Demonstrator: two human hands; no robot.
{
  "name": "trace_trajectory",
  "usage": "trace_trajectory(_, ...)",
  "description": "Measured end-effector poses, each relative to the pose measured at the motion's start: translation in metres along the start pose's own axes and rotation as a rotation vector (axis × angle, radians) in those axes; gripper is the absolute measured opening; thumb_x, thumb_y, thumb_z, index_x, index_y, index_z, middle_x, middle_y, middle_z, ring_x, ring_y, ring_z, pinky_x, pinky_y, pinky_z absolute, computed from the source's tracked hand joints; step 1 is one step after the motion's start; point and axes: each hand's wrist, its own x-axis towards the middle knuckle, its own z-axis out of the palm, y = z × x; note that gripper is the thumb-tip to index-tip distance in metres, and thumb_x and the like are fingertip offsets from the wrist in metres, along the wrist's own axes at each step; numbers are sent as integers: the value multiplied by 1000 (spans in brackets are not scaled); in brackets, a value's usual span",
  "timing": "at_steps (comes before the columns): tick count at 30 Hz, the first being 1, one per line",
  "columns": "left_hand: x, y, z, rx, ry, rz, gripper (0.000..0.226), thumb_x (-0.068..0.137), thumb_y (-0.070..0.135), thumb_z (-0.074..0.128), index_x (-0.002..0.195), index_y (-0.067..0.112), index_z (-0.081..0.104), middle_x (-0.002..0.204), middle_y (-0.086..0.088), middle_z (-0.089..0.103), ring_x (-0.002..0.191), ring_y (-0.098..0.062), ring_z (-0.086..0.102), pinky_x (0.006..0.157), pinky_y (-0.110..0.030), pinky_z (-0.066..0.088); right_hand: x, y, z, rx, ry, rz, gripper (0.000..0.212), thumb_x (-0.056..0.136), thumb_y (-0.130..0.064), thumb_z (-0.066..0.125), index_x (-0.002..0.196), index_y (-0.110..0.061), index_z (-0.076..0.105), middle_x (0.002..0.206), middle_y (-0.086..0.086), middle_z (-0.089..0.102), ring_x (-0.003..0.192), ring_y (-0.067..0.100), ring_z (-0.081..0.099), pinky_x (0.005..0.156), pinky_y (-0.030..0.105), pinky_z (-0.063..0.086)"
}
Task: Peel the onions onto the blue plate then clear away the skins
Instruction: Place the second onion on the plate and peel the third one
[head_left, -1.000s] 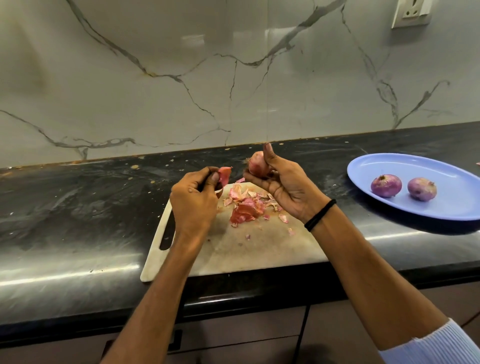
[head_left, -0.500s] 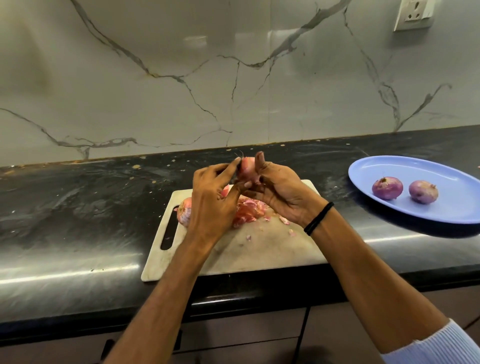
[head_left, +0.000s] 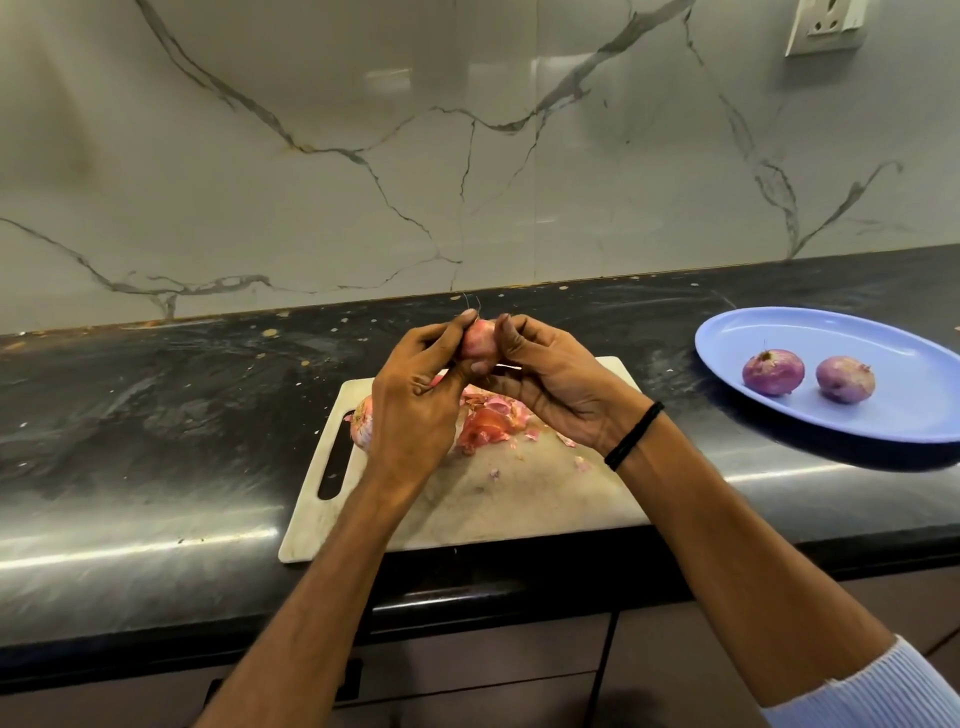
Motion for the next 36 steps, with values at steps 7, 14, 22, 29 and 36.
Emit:
trace_trajectory(7, -1, 3, -1, -114, 3, -57, 49, 85, 2, 73, 132, 13, 62, 129, 1, 66, 120, -6, 61, 102, -27, 51, -1, -1, -1, 12, 5, 3, 38, 83, -12, 65, 118, 0, 58, 108, 20, 67, 93, 29, 70, 79, 34, 62)
trace_trajectory(14, -1, 8, -3, -288, 26, -260, 43, 82, 10, 77, 124, 10, 67, 116, 1, 72, 105, -6, 69, 90, -23, 56, -1, 0, -3, -10, 12, -2, 36, 81, -5, 67, 115, -2, 59, 111, 20, 66, 98, 32, 69, 92, 48, 57)
trace_trajectory(22, -1, 11, -6, -343, 105, -343, 29, 85, 11, 74, 113, 10, 73, 105, 2, 76, 98, -10, 72, 84, -25, 58, 0, -1, -2, -48, -5, 6, 43, 82, -3, 66, 124, -4, 61, 118, 18, 67, 105, 29, 68, 94, 40, 56)
trace_trajectory(29, 5, 6, -9, -411, 330, -554, 17, 91, 4, 67, 104, 10, 76, 88, 2, 77, 88, -14, 74, 78, -24, 60, -3, -1, -1, -133, -41, 30, 47, 76, -2, 68, 123, -5, 61, 128, 21, 63, 113, 37, 65, 91, 52, 56)
trace_trajectory(36, 4, 5, -10, -165, 51, -349, 49, 97, 13, 61, 144, 23, 49, 134, 4, 59, 117, -6, 58, 96, -19, 49, -1, -2, -3, -166, 16, 1, 49, 76, -1, 69, 124, -1, 61, 121, 24, 65, 102, 30, 69, 82, 34, 61)
